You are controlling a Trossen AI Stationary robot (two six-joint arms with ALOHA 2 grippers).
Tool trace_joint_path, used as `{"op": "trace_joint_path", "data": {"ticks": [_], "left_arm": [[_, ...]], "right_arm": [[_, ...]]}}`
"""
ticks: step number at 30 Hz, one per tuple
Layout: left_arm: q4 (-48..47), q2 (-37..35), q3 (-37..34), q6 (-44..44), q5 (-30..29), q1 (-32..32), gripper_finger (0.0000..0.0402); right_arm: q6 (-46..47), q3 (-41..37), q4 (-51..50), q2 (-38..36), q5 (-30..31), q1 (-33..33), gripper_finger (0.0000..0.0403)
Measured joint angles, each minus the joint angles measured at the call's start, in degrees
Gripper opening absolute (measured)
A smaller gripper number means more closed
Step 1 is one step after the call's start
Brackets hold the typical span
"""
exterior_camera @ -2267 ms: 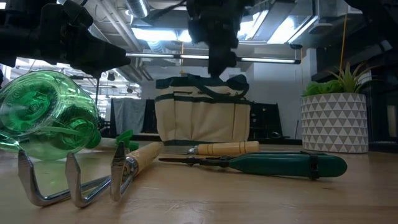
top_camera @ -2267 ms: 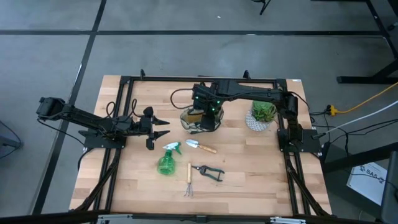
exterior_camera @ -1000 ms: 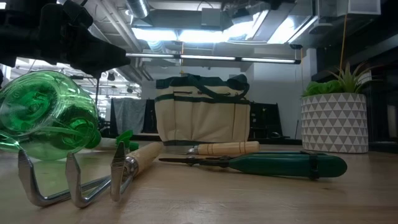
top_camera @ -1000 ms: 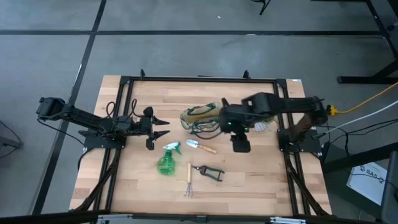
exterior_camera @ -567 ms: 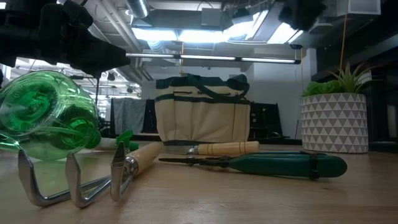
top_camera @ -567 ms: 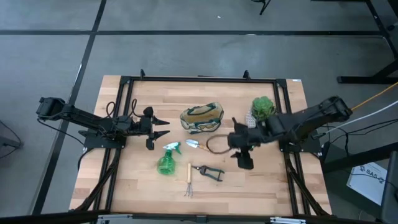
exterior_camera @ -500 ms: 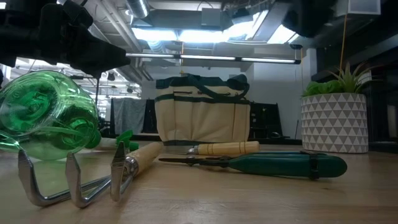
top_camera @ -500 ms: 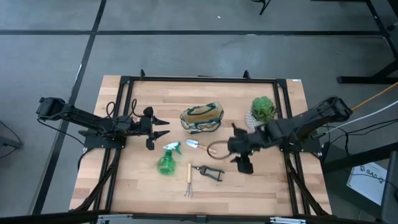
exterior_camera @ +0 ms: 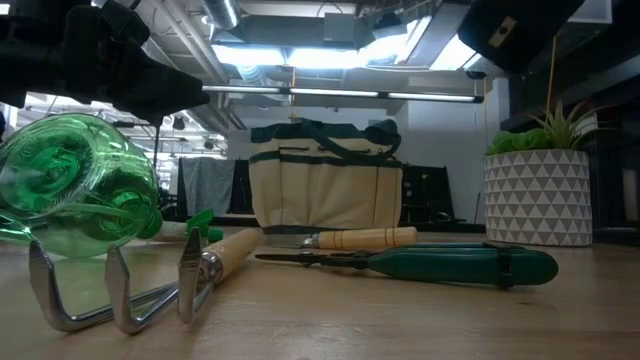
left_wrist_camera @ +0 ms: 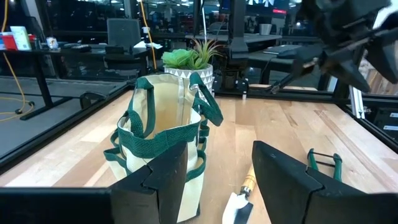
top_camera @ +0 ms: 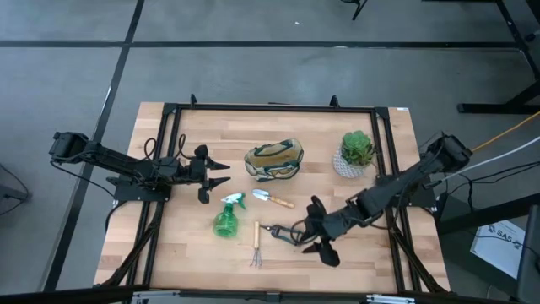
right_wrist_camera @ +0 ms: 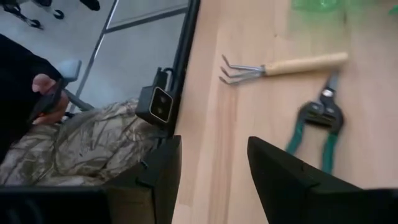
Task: Pick & Place Garden tools in Gardening bag
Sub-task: Put the trowel into the gardening bag
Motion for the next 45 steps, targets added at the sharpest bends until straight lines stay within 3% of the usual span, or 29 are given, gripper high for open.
{"op": "trace_joint_path", "data": {"ticks": [9, 19, 39, 45], "left_arm": [[0.0, 0.0, 0.02, 0.0, -0.01, -0.01, 0.0177], [0.0, 0.01, 0.01, 0.0, -0.02, 0.0, 0.0177], [0.0, 0.02, 0.02, 0.0, 0.0, 0.0, 0.0177], [0.0, 0.02, 0.01, 0.0, 0.0, -0.01, 0.0176]], "right_arm": [[-3.45, -0.02, 2.07, 6.31, 5.8, 0.83, 0.0187], [-3.65, -0.02, 2.82, 11.6, 6.38, -3.29, 0.0187], [-11.12, -0.02, 4.05, 12.65, 11.84, -9.31, 0.0187], [-8.92, 0.04, 5.16, 14.84, 16.41, -10.55, 0.0187]]}}
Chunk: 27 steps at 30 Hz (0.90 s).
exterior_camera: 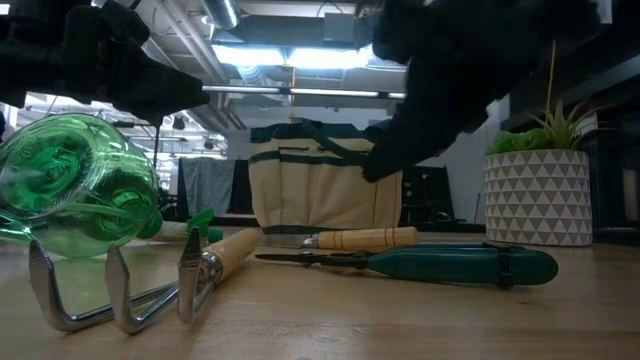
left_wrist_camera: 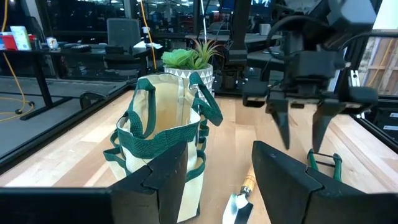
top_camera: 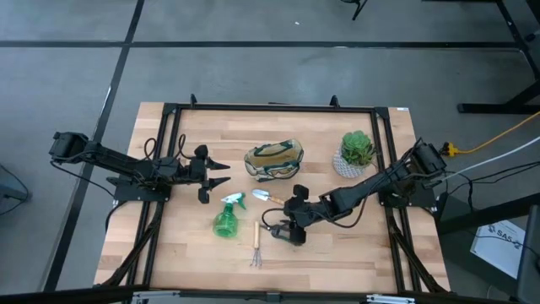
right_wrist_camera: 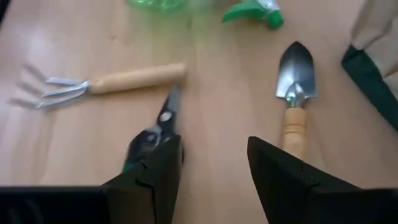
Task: Pick & Place Garden tools in Gardening bag
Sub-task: Put the trowel into the gardening bag
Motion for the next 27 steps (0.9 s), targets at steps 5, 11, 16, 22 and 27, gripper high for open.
{"op": "trace_joint_path", "data": {"ticks": [5, 11, 16, 22, 27], "left_arm": [[-0.01, -0.02, 0.01, 0.0, 0.0, 0.01, 0.0178], [0.0, 0.0, -0.01, 0.0, 0.0, 0.01, 0.0176], [-0.02, -0.01, 0.0, 0.0, -0.01, 0.0, 0.0177], [-0.02, -0.01, -0.01, 0.0, -0.01, -0.01, 0.0177], [0.0, 0.0, 0.01, 0.0, -0.01, 0.0, 0.0176]], "right_arm": [[2.65, 0.0, -0.55, 2.6, -0.02, -2.03, 0.0187], [2.71, -0.02, -0.6, 5.18, -0.43, -3.97, 0.0187], [2.92, -0.04, 0.33, 5.4, -2.13, -4.27, 0.0187], [1.82, 1.11, -0.72, 3.52, -3.37, -4.33, 0.0187], [-1.88, 2.09, -4.1, 3.13, 1.21, -4.52, 0.0187]]}}
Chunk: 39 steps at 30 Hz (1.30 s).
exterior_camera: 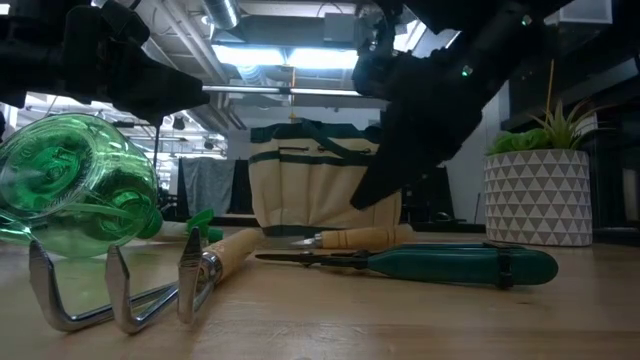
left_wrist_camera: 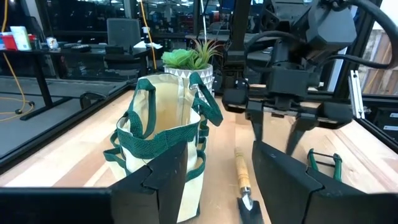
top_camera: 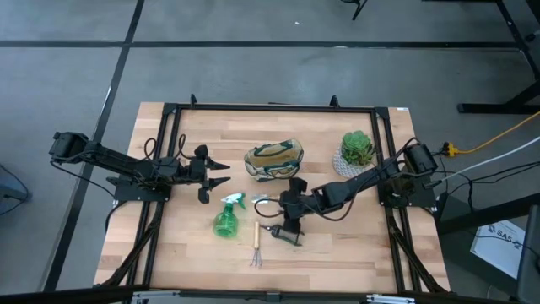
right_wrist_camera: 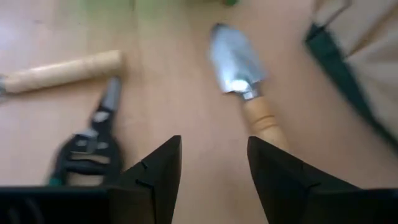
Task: Pick & Place Garden tools in Gardening bag
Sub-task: Put the trowel into the gardening bag
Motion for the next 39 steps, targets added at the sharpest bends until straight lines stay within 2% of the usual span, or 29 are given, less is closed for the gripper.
{"op": "trace_joint_path", "data": {"ticks": [12, 18, 26, 31, 35, 39], "left_arm": [[0.0, 0.0, 0.0, 0.0, 0.01, 0.01, 0.0176], [-0.01, 0.0, -0.01, 0.0, -0.01, 0.01, 0.0177], [0.0, 0.0, 0.0, 0.0, 0.0, 0.0, 0.0178], [-0.74, -0.03, 0.0, 0.0, -0.01, 0.01, 0.0176], [-1.14, 0.09, -0.02, 0.0, -0.01, 0.02, 0.0178], [-1.24, 0.11, -0.02, 0.0, -0.01, 0.02, 0.0176]], "right_arm": [[-10.76, 0.05, -4.56, 0.65, 0.84, -5.46, 0.0187], [-18.15, 0.05, -4.37, 0.65, -7.29, -8.34, 0.0187], [-20.95, -0.06, -4.42, 2.72, -9.16, -9.61, 0.0187], [-18.63, 0.14, -3.27, 3.83, -10.84, -8.62, 0.0186], [-15.69, 0.14, -3.48, 3.88, -10.45, -6.91, 0.0158], [-12.4, 0.14, -3.82, 3.86, -10.98, -4.69, 0.0105]]}}
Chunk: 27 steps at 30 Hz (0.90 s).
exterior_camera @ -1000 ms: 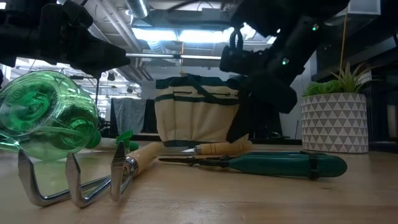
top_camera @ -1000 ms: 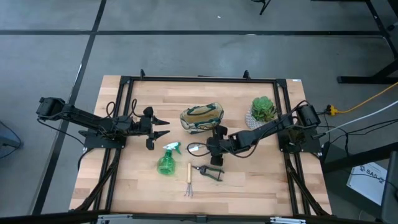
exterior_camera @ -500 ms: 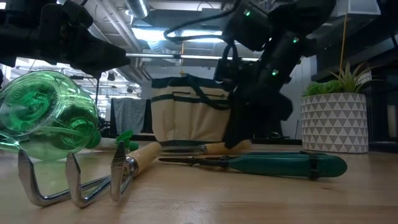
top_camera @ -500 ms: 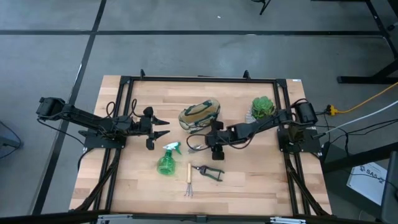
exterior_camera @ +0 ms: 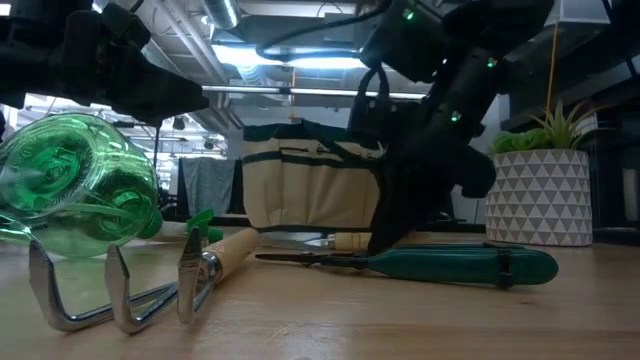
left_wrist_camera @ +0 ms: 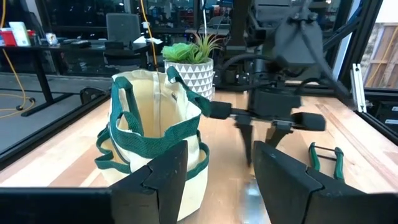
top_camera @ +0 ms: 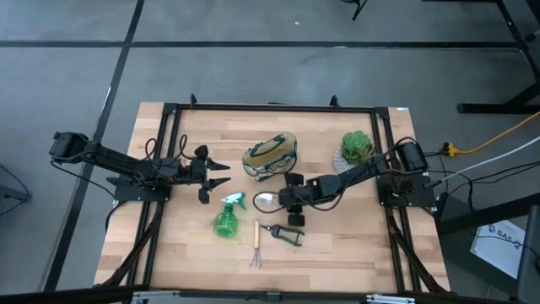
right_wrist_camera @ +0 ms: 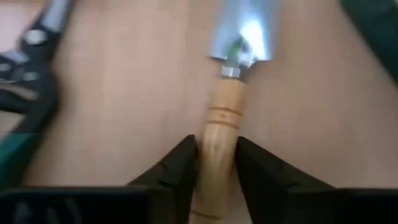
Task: Pick & Place Garden tools in Gardening bag
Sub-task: Put the trowel into the gardening bag
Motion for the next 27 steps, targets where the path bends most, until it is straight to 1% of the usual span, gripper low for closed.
{"op": "trace_joint_path", "data": {"ticks": [2, 4, 7, 13, 15, 18, 20, 22, 25, 27], "left_arm": [[0.0, 0.0, 0.0, 0.0, 0.02, -0.02, 0.0176], [-0.02, 0.0, 0.02, 0.0, 0.0, -0.02, 0.0177], [0.0, 0.0, 0.02, 0.0, 0.0, 0.0, 0.0177], [0.0, 0.0, 0.0, 0.0, 0.0, 0.0, 0.0177], [0.0, 0.0, 0.0, 0.0, 0.0, 0.0, 0.0178], [0.0, 0.0, 0.0, 0.0, 0.0, -0.01, 0.0177], [-0.02, 0.0, 0.0, 0.0, 0.0, 0.0, 0.0176], [0.0, 0.0, 0.01, 0.0, 0.02, 0.0, 0.0176], [-0.01, 0.0, 0.02, 0.0, 0.0, 0.0, 0.0178], [-0.02, 0.0, 0.01, 0.0, 0.0, -0.01, 0.0177]], "right_arm": [[1.67, 0.0, 0.02, -0.02, -0.77, 1.03, 0.0081], [3.76, 0.0, 0.02, -0.04, -0.96, 2.11, 0.0068], [7.92, 0.0, -0.32, -0.09, -1.29, 3.85, 0.0067], [13.0, 0.04, -1.97, -0.52, -4.69, 6.77, 0.0067], [13.61, 0.04, -4.61, -1.39, -5.57, 7.81, 0.0067], [13.62, -0.12, -12.5, -3.93, -7.41, 8.95, 0.0067], [13.64, -0.31, -17.43, -5.75, -7.26, 9.59, 0.0067], [14.21, -0.33, -20.39, -7.63, -5.55, 10.15, 0.0067], [15.13, -0.74, -21.03, -9.12, -2.33, 10.76, 0.0067], [15.65, -1.91, -19.82, -9.53, -1.74, 10.89, 0.0067]]}}
